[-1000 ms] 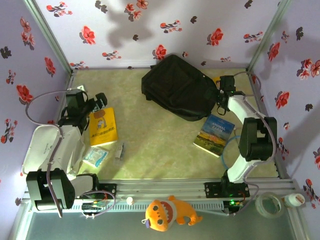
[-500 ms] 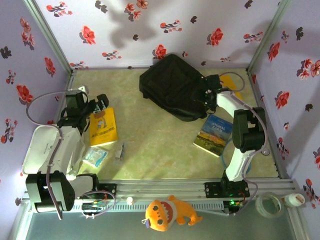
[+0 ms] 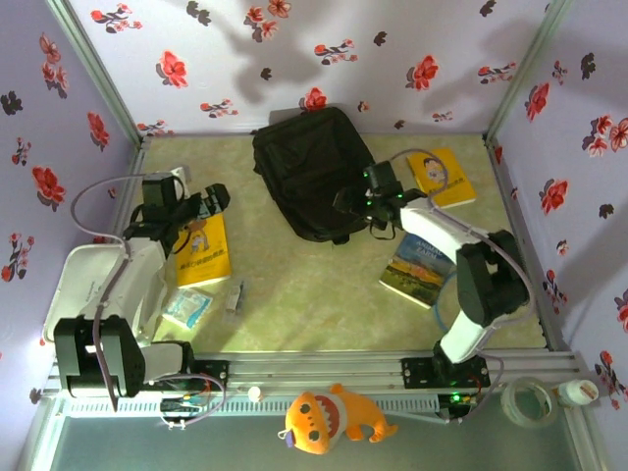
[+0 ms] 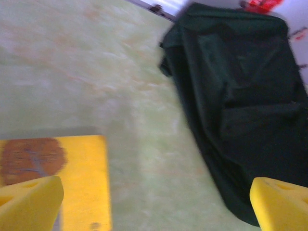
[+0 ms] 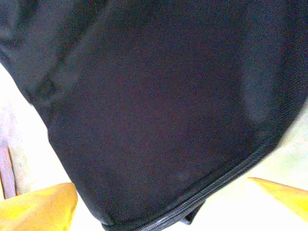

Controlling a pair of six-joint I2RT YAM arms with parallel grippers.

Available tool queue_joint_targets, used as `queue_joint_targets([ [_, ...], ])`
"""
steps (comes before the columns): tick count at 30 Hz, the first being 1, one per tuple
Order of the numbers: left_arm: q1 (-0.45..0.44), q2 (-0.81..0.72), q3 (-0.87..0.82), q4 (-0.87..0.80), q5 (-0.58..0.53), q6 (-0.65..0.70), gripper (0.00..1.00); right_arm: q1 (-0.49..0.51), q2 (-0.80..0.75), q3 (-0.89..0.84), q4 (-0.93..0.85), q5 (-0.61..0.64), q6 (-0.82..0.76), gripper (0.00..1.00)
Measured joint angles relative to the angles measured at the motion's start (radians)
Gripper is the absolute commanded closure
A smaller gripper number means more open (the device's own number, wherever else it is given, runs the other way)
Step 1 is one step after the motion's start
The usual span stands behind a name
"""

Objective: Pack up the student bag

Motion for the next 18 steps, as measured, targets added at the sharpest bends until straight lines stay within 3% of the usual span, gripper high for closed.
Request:
queue_joint_targets([
  [4,-0.115,0.111,0.051,0.068,0.055,-0.086,0.0,-0.109,-0.045,0.018,0.0,0.027,-0.005,0.11],
  [9,-0.283,0.285,0.102,0.209,0.088,-0.257,0.05,-0.219,0.082,0.133,-0.011,0.012,-0.053,0.13],
  [18,-0.529,0.616,0.216,0.389,0.119,-0.503,0.11,-0.238,0.367,0.356,-0.069,-0.035,-0.139,0.29],
])
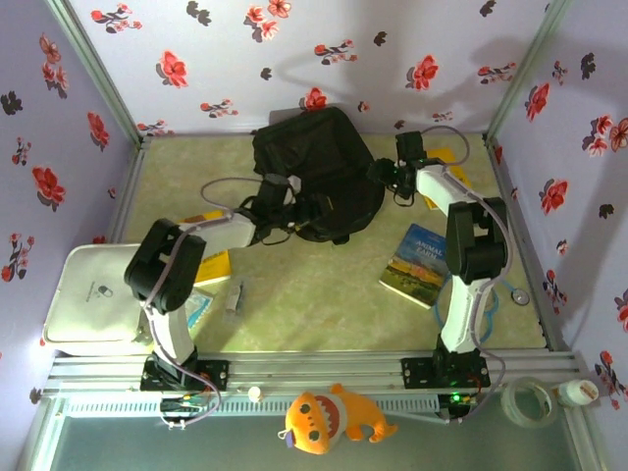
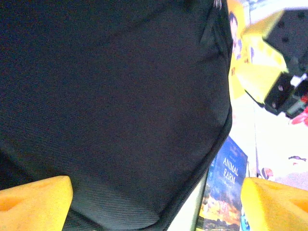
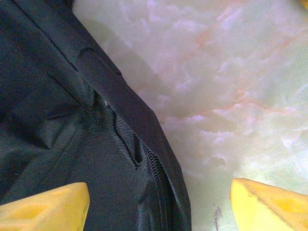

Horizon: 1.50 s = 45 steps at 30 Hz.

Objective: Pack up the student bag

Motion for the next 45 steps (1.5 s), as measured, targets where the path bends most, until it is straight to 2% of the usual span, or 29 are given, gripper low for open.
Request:
queue_joint_targets([
  [3,-0.031,0.047,0.029,0.016,0.009,-0.027,0.13,0.001,0.031,0.005,-0.022,-0.006,-0.015,0.38],
  [8,-0.033,0.071,0.041,0.021,0.01,-0.038,0.13,0.011,0.044,-0.018,-0.05,-0.012,-0.027,0.5],
  [13,-0.019,0.068,0.037,-0.023,-0.005,-0.011,0.13,0.065,0.02,-0.096,-0.042,0.01,-0.026,0.54],
  [20,0.074,-0.023,-0.027,-0.118,-0.039,0.054,0.11,0.214,-0.082,-0.231,-0.025,0.035,0.068,0.53],
  [24,0.145,-0.112,-0.06,-0.219,-0.093,0.12,0.1,0.355,-0.126,-0.303,0.032,0.015,0.198,0.51],
  [28,0.207,-0.207,-0.072,-0.322,-0.168,0.184,0.1,0.478,-0.136,-0.307,0.054,-0.004,0.286,0.39],
  [30,0.233,-0.258,-0.074,-0.366,-0.208,0.217,0.1,0.505,-0.157,-0.307,0.05,-0.002,0.309,0.33],
  [34,0.257,-0.344,-0.074,-0.425,-0.256,0.272,0.1,0.469,-0.264,-0.317,0.04,0.031,0.322,0.27],
  [39,0.233,-0.381,-0.065,-0.454,-0.258,0.311,0.1,0.366,-0.368,-0.32,0.039,0.058,0.286,0.26],
  [45,0.137,-0.326,0.019,-0.466,-0.212,0.326,0.12,0.204,-0.277,-0.241,0.018,0.003,0.192,0.33],
])
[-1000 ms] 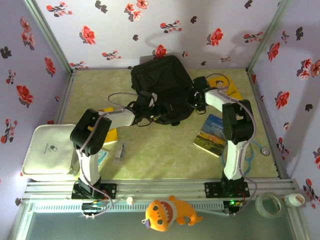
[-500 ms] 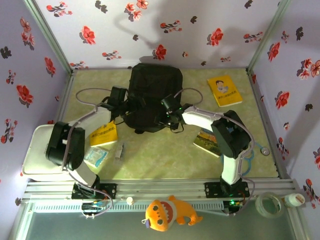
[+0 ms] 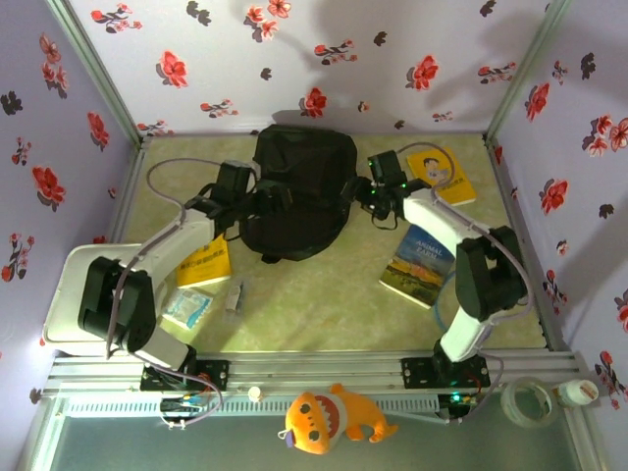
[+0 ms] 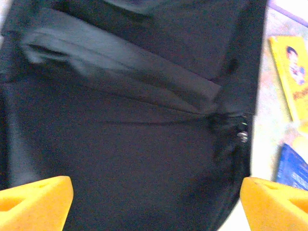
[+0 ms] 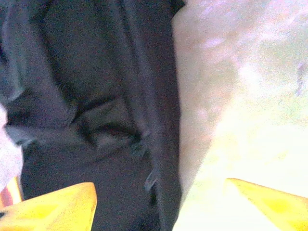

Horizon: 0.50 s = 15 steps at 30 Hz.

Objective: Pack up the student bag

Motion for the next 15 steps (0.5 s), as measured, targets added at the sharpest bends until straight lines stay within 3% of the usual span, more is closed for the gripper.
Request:
queue_joint_targets([
  [7,-0.104,0.18,0.116,0.017,0.072,-0.013,0.21,-0.04,0.172,0.166,-0.062,-0.047,-0.123,0.48],
  [15,-0.159,0.36,0.253,0.002,0.145,-0.01,0.38,-0.043,0.243,0.193,-0.073,-0.108,-0.174,0.68],
])
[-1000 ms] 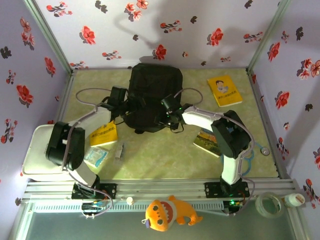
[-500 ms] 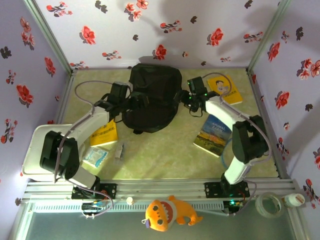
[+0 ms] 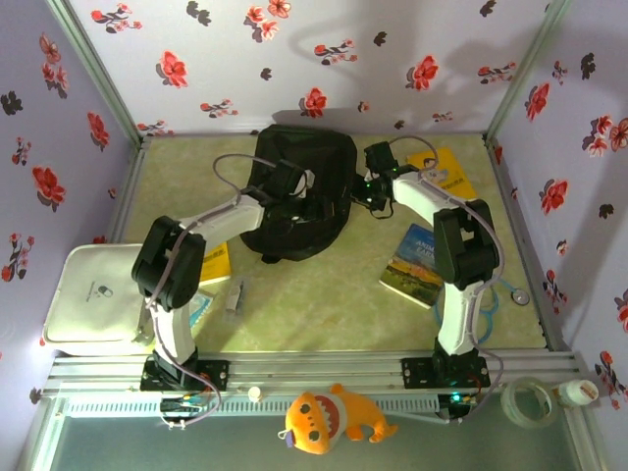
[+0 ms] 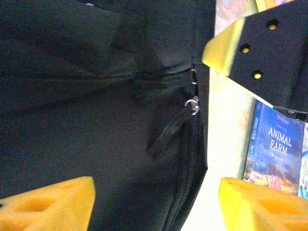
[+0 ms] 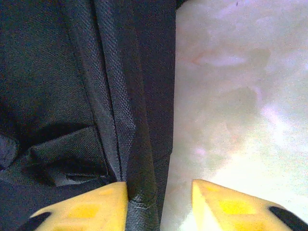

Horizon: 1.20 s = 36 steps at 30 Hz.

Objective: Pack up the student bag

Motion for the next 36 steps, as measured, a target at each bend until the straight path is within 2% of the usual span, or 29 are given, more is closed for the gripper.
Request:
queue_joint_targets([
  [7,-0.005,0.094,0.093,-0.02,0.042,0.019,0.46,-0.026,0.0,-0.069,0.068,-0.04,-0.004,0.75],
  [11,-0.007,0.151,0.14,-0.032,0.066,0.025,0.52,-0.042,0.0,-0.113,0.114,-0.066,-0.001,0.76],
  [18,-0.024,0.253,0.235,-0.072,0.11,0.056,0.55,-0.055,0.0,-0.159,0.195,-0.119,0.026,0.78],
  [28,-0.035,0.306,0.292,-0.091,0.124,0.074,0.66,-0.074,-0.002,-0.196,0.261,-0.189,0.065,0.79],
  [31,-0.035,0.306,0.296,-0.092,0.124,0.08,0.72,-0.075,-0.002,-0.201,0.27,-0.198,0.071,0.79],
  [36,-0.035,0.306,0.318,-0.112,0.124,0.117,0.93,-0.076,-0.003,-0.203,0.278,-0.208,0.077,0.79],
])
